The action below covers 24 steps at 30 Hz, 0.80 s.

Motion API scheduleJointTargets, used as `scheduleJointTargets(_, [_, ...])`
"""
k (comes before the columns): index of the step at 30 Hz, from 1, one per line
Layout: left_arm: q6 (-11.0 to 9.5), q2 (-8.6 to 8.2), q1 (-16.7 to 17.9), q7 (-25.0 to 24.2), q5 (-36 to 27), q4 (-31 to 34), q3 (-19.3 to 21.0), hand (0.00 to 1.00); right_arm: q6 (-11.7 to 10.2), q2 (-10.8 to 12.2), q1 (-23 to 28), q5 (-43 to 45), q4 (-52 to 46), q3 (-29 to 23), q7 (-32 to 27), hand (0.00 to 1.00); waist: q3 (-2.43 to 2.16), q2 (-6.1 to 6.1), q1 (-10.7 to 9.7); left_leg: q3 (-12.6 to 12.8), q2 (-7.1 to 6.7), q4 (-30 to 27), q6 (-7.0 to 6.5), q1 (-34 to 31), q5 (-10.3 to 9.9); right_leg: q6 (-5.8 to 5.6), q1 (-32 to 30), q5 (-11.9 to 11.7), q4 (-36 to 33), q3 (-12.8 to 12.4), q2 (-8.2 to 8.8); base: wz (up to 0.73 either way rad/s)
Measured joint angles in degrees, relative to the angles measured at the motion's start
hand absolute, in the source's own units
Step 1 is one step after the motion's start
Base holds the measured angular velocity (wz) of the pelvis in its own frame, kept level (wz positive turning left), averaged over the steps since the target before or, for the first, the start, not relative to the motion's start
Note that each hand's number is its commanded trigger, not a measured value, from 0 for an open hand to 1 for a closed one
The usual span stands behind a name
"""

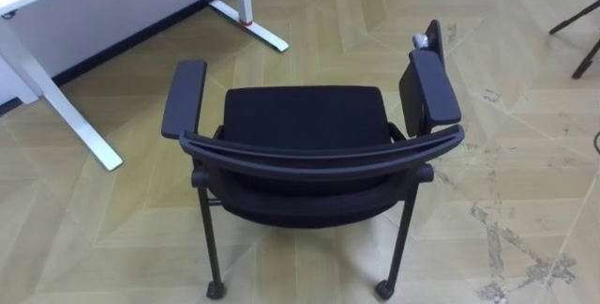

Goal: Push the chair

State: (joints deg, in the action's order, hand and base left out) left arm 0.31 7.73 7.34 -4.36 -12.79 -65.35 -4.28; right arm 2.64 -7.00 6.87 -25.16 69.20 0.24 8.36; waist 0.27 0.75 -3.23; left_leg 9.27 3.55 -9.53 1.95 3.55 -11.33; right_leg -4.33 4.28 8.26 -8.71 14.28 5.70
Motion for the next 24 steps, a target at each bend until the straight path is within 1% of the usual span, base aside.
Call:
scheduleJointTargets(4, [0.2, -0.05, 0.1, 0.7, 0.0, 0.0, 0.0, 0.0, 0.3, 0.1, 0.0, -0.5, 0.0, -0.4, -1.2, 0.0, 0.01, 0.05, -0.1, 0.0, -0.01, 0.0, 0.0, 0.2, 0.0, 0.02, 0.3, 0.0, 0.1, -0.1, 0.0, 0.0])
scheduleJointTargets(7, [0.2, -0.29, 0.4, 2.2, -0.4, 0.0, 0.4, 0.0, 1.0, 0.1, 0.6, -2.5, 0.0, -1.8, -1.7, 0.0, 0.03, 0.0, -0.2, 0.0, -0.02, 0.0, 0.0, 0.4, 0.0, 0.06, 0.6, 0.1, 0.1, -0.2, -0.01, 0.0])
scheduleJointTargets(10, [0.2, -0.38, 1.2, 4.2, -1.2, 0.0, 2.6, 0.0, 1.2, 0.0, 1.1, -4.9, 0.0, -3.6, -2.6, 0.0, -0.01, -0.14, -0.2, 0.0, -0.01, 0.1, 0.07, 0.8, -0.1, 0.11, 0.8, 0.2, 0.1, -0.2, -0.01, 0.0])
scheduleJointTargets(12, [0.1, -0.44, 1.8, 6.2, -0.9, 0.2, 5.3, 0.0, 1.2, -0.1, 1.8, -5.3, 0.1, -5.2, -3.7, 0.0, -0.01, -0.27, -0.1, 0.0, -0.01, 0.2, 0.08, 1.0, -0.1, 0.11, 1.0, 0.2, 0.1, -0.2, -0.02, 0.0])
scheduleJointTargets(13, [0.1, -0.43, 2.0, 6.7, -0.8, 0.2, 6.0, 0.0, 1.1, -0.1, 2.0, -5.3, 0.1, -5.7, -3.9, 0.0, 0.0, -0.35, -0.1, 0.0, -0.01, 0.2, 0.08, 1.1, -0.1, 0.11, 1.2, 0.2, 0.1, -0.2, -0.02, 0.0])
scheduleJointTargets(14, [0.1, -0.35, 2.2, 7.8, -0.6, 0.3, 7.1, 0.0, 1.1, -0.1, 2.2, -5.3, 0.1, -6.4, -4.2, 0.0, -0.06, -0.47, -0.1, 0.0, -0.02, 0.1, 0.09, 1.3, -0.1, 0.11, 1.3, 0.2, 0.1, -0.2, -0.02, 0.0])
scheduleJointTargets(15, [0.1, -0.11, 2.2, 8.8, -0.5, 0.5, 7.9, 0.0, 1.1, -0.2, 2.3, -5.3, 0.1, -6.6, -4.6, 0.0, -0.03, -0.57, -0.1, 0.0, -0.01, 0.2, 0.09, 1.5, -0.1, 0.11, 1.4, 0.2, 0.1, -0.3, -0.02, 0.0])
scheduleJointTargets(16, [0.1, -0.04, 2.3, 9.1, -0.3, 0.5, 8.6, 0.0, 1.1, -0.2, 2.3, -5.3, 0.3, -6.9, -4.5, 0.0, 0.12, -0.8, -0.1, 0.0, -0.01, 0.2, 0.09, 1.7, -0.1, 0.11, 1.6, 0.2, 0.1, -0.2, -0.02, 0.0])
scheduleJointTargets(17, [0.3, 0.05, 2.3, 9.7, 0.0, 0.5, 10.2, 0.0, 1.2, -0.3, 2.3, -5.3, 0.8, -8.1, -4.5, 0.0, 0.1, -0.85, -0.1, 0.0, -0.01, 0.2, 0.1, 2.1, -0.1, 0.11, 2.0, 0.2, 0.0, -0.2, -0.02, 0.0])
scheduleJointTargets(19, [0.8, 0.71, 1.9, 10.7, 1.4, 0.8, 12.4, 0.0, 1.2, -0.6, 2.3, -4.7, 1.1, -9.2, -4.5, 0.0, 0.17, -1.25, -0.1, -0.1, 0.01, 0.2, 0.1, 2.3, -0.1, 0.12, 2.3, 0.2, 0.0, -0.1, -0.02, 0.0])
scheduleJointTargets(20, [1.0, 1.52, 1.6, 11.4, 2.9, 1.0, 13.4, 0.0, 1.2, -0.9, 2.2, -3.6, 1.3, -9.9, -4.5, 0.0, 0.19, -1.44, -0.1, 0.0, 0.02, 0.2, 0.1, 2.3, -0.1, 0.13, 2.3, 0.2, 0.0, -0.2, -0.03, 0.0])
scheduleJointTargets(21, [1.1, 2.23, 1.3, 12.1, 4.8, 1.5, 14.9, 0.0, 1.2, -1.3, 1.9, -2.5, 1.5, -10.8, -4.5, 0.0, 0.12, -1.73, -0.1, 0.0, 0.02, 0.0, 0.09, 2.3, -0.1, 0.13, 2.2, 0.2, -0.1, -0.3, -0.04, 0.0])
scheduleJointTargets(23, [1.5, 3.03, 0.9, 13.9, 7.8, 3.1, 17.4, 0.0, 1.2, -2.2, 1.4, -0.7, 2.3, -12.1, -4.5, 0.0, 0.01, -2.29, -0.1, 0.0, 0.01, -0.1, 0.07, 2.3, -0.1, 0.16, 2.3, 0.2, -0.1, -0.5, -0.04, 0.0])
scheduleJointTargets(24, [1.6, 3.79, 0.0, 15.3, 9.1, 3.6, 17.6, 0.0, 1.2, -2.9, 1.4, -0.7, 2.8, -12.3, -4.5, 0.0, 0.03, -2.64, 0.0, 0.0, -0.04, -0.1, 0.06, 2.3, -0.1, 0.16, 2.4, 0.2, -0.2, -1.0, -0.04, 0.0])
